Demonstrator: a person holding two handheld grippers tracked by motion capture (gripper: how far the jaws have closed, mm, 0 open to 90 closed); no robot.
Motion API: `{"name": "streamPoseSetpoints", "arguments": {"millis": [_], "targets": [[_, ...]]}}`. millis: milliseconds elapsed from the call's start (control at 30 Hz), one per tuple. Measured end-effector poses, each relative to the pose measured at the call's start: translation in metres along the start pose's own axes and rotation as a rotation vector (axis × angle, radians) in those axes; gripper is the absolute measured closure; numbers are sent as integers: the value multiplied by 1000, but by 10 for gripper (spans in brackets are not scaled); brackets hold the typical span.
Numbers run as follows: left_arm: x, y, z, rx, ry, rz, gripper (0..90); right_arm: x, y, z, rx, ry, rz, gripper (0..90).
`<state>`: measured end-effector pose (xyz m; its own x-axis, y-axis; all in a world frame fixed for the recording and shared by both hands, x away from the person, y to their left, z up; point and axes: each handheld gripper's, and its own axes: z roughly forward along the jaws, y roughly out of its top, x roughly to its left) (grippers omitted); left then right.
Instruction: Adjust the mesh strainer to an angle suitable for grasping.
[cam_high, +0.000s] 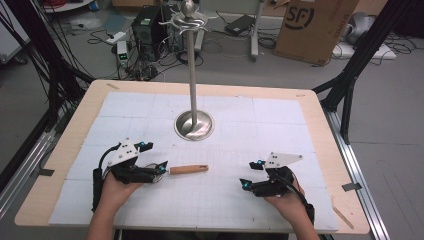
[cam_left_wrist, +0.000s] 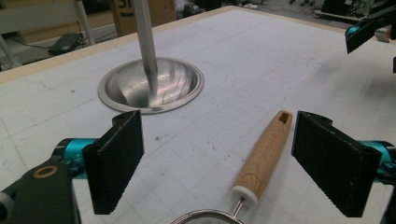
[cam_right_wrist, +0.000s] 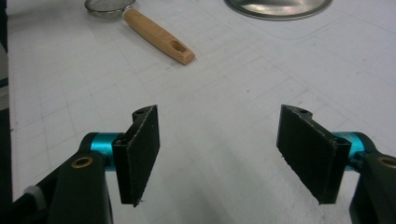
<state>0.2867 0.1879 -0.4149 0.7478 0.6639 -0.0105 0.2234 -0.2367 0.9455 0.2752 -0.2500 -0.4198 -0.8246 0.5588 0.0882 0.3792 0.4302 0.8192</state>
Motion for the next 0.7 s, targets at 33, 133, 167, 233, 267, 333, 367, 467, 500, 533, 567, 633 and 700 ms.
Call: {"name": "streamPoseSetpoints", "arguments": {"millis": [33,133,167,233,267,333,367,467,500,533,567,633,700], "targets": [[0,0,0,-1,-1,-3,176,-1,-1,0,-2,-1,4,276],[0,0,2,-1,-4,-4,176,-3,-1,1,-6,-2,13,268],[1,0,2,-3,-5,-5,176,-4,-1,1,-1,-1,24,267],[1,0,2,-3,-8,-5,176,-5,-1,1,-2,-5,30,263],[1,0,2,-3,-7,-5,175,-7,-1,2,-6,-9,30,258],[1,0,2,-4,-8,-5,176,-7,-1,2,-5,-13,34,257],[1,0,2,-4,-8,-4,176,-7,-1,1,-10,-18,36,253],[1,-1,4,6,-12,-3,176,-8,-1,-1,-11,-26,36,250],[1,-1,4,13,-11,-1,175,-10,0,-4,-27,-27,40,246],[2,-1,5,15,-12,-1,175,-10,0,-5,-29,-28,42,246],[2,-1,5,16,-12,0,175,-10,0,-5,-29,-28,42,246],[1,-1,6,11,-14,-1,175,-10,-1,-5,-27,-29,43,244],[1,-1,6,14,-12,0,175,-10,-1,-4,-18,-29,41,242]]}}
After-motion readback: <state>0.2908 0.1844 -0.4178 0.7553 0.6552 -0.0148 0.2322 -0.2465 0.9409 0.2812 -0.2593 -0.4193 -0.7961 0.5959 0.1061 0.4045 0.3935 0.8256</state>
